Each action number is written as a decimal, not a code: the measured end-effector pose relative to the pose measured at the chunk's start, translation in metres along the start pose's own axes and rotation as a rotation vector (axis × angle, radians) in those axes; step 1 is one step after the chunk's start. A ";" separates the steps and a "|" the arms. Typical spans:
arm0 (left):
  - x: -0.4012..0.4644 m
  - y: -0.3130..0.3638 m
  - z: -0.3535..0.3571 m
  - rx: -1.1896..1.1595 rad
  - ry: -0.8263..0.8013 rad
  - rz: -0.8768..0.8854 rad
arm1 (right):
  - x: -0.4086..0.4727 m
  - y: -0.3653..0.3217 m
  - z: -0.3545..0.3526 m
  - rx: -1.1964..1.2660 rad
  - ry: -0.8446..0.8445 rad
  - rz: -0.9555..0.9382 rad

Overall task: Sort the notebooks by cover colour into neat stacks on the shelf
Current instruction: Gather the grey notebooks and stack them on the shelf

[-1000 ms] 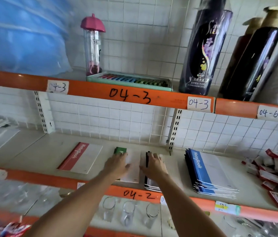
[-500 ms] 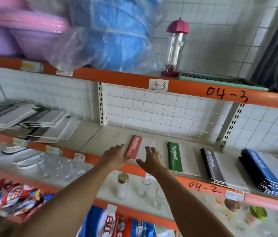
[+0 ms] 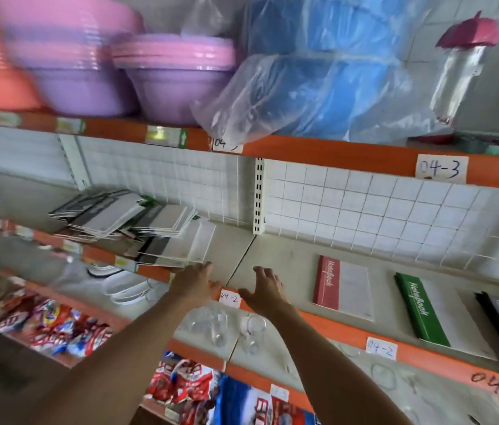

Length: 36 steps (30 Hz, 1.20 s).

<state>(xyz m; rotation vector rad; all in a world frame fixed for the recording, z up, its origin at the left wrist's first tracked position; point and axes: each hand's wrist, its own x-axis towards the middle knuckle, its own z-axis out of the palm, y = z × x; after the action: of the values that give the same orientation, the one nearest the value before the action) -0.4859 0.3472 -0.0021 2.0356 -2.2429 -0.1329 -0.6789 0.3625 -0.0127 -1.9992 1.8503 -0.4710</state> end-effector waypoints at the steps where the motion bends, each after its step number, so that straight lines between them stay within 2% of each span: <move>1: 0.008 -0.012 0.000 -0.034 -0.016 -0.021 | 0.011 -0.009 0.008 0.006 -0.009 -0.006; 3: 0.027 -0.034 -0.002 -0.051 -0.018 -0.041 | 0.036 -0.024 0.021 0.005 -0.029 -0.013; 10: 0.096 -0.107 -0.013 0.157 -0.045 0.038 | 0.142 -0.093 0.066 0.171 -0.020 0.035; 14: 0.137 -0.149 -0.023 0.108 -0.028 -0.010 | 0.185 -0.129 0.090 0.198 -0.053 0.019; 17: 0.159 -0.173 -0.024 0.068 -0.013 -0.031 | 0.216 -0.137 0.099 0.186 -0.059 0.078; 25: 0.197 -0.219 -0.016 0.013 -0.055 -0.038 | 0.242 -0.159 0.127 0.141 -0.158 0.243; 30: 0.211 -0.230 -0.002 -0.011 -0.192 -0.078 | 0.251 -0.152 0.125 0.345 -0.057 0.358; 32: 0.214 -0.231 0.005 -0.082 -0.136 -0.056 | 0.254 -0.149 0.126 0.403 -0.013 0.407; 36: 0.221 -0.235 0.009 -0.085 0.141 -0.062 | 0.253 -0.153 0.132 0.313 0.047 0.436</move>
<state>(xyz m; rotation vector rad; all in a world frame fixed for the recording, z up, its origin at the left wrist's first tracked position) -0.2764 0.1040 -0.0385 2.0051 -2.0563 -0.0860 -0.4612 0.1268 -0.0560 -1.3470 2.0201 -0.6310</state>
